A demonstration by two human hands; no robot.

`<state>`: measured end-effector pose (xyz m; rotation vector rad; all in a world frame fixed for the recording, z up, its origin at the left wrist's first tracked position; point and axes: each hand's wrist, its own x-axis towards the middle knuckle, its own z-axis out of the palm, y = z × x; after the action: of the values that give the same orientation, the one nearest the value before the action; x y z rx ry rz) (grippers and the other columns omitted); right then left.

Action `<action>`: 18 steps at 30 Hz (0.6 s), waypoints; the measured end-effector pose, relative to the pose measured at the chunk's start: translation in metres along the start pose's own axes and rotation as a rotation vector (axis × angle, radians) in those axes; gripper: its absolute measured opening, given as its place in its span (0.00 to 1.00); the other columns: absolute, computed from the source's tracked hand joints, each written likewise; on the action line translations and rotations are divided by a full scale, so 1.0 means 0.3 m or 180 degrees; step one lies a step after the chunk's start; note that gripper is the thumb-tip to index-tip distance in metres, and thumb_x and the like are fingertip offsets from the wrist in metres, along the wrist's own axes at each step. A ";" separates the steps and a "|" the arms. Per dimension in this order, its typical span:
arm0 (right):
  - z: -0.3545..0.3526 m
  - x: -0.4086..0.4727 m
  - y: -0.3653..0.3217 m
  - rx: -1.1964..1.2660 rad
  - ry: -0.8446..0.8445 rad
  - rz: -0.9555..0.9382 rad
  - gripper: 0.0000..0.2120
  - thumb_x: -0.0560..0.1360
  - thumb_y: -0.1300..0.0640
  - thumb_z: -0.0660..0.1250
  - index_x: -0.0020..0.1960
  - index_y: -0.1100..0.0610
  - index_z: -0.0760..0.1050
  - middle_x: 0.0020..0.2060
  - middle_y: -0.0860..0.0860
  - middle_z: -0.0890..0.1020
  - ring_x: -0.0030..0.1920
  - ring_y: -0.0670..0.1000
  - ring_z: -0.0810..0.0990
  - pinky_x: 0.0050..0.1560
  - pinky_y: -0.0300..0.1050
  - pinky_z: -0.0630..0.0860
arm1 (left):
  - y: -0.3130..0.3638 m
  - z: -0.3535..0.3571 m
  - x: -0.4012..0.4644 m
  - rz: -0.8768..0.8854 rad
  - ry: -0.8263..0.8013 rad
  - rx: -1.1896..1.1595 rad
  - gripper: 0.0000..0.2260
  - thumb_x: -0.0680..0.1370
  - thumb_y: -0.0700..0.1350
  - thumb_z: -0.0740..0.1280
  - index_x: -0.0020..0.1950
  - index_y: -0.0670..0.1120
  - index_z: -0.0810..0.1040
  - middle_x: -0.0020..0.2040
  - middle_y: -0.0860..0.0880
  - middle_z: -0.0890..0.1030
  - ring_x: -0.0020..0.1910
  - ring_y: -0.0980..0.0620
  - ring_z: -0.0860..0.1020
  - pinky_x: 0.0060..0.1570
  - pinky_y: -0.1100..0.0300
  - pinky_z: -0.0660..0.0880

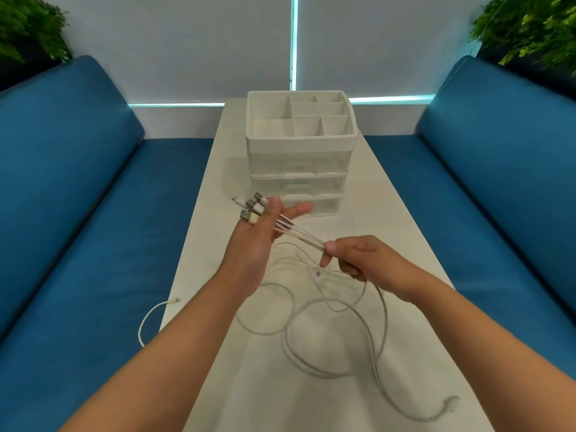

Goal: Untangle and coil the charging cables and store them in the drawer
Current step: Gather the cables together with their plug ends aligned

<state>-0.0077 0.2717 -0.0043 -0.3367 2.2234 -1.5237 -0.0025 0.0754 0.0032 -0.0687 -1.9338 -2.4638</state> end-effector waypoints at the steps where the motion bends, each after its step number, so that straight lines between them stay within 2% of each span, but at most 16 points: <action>1: -0.006 -0.007 0.004 -0.0086 0.0033 0.0005 0.15 0.77 0.46 0.64 0.46 0.55 0.84 0.25 0.45 0.70 0.29 0.44 0.65 0.33 0.35 0.63 | -0.010 -0.001 -0.009 -0.0045 -0.0047 0.0108 0.17 0.83 0.53 0.56 0.41 0.56 0.82 0.55 0.49 0.85 0.61 0.54 0.79 0.65 0.55 0.69; 4: -0.023 -0.011 0.016 -0.0113 0.0312 -0.0065 0.07 0.75 0.54 0.70 0.49 0.52 0.85 0.35 0.42 0.83 0.33 0.38 0.74 0.35 0.29 0.68 | -0.056 -0.005 -0.020 -0.0264 -0.0025 -0.0041 0.13 0.83 0.52 0.57 0.46 0.48 0.76 0.55 0.46 0.85 0.60 0.51 0.81 0.65 0.51 0.72; 7: -0.034 -0.024 0.027 -0.0025 0.0502 -0.0126 0.05 0.72 0.60 0.73 0.46 0.53 0.85 0.41 0.44 0.86 0.39 0.38 0.80 0.41 0.27 0.72 | -0.084 -0.009 -0.018 -0.0555 -0.0052 -0.0031 0.10 0.83 0.51 0.58 0.48 0.45 0.72 0.54 0.44 0.85 0.55 0.47 0.83 0.61 0.47 0.77; 10: -0.057 -0.036 0.020 -0.0236 0.0730 -0.0123 0.06 0.70 0.62 0.75 0.40 0.51 0.84 0.37 0.44 0.85 0.39 0.39 0.81 0.41 0.27 0.72 | -0.094 0.011 -0.024 -0.0763 -0.0137 -0.0108 0.09 0.83 0.49 0.60 0.47 0.45 0.72 0.53 0.41 0.85 0.52 0.44 0.84 0.57 0.47 0.79; 14: -0.088 -0.033 -0.013 -0.0925 0.1263 -0.0165 0.05 0.70 0.58 0.76 0.38 0.50 0.82 0.26 0.41 0.79 0.27 0.38 0.73 0.29 0.27 0.66 | -0.074 0.048 -0.008 -0.0616 -0.0097 -0.0318 0.09 0.83 0.47 0.60 0.48 0.45 0.74 0.52 0.42 0.85 0.51 0.44 0.84 0.53 0.52 0.81; 16: -0.087 -0.032 -0.025 -0.1295 0.1289 -0.0124 0.04 0.71 0.56 0.75 0.38 0.51 0.82 0.25 0.43 0.77 0.25 0.39 0.71 0.26 0.28 0.65 | -0.070 0.053 0.002 -0.0613 -0.0089 -0.0387 0.08 0.83 0.47 0.60 0.48 0.45 0.74 0.52 0.41 0.85 0.52 0.43 0.84 0.53 0.53 0.81; 18: -0.079 -0.035 -0.021 -0.1680 0.1156 -0.0007 0.05 0.71 0.52 0.74 0.39 0.51 0.80 0.27 0.44 0.76 0.27 0.41 0.72 0.28 0.32 0.65 | -0.073 0.048 0.003 -0.0644 -0.0106 -0.0380 0.08 0.83 0.47 0.60 0.48 0.45 0.73 0.52 0.40 0.85 0.52 0.43 0.84 0.52 0.53 0.81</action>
<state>-0.0099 0.2934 0.0111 -0.2248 2.9037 -1.0347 -0.0036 0.0945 -0.0146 0.0905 -1.8911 -2.7211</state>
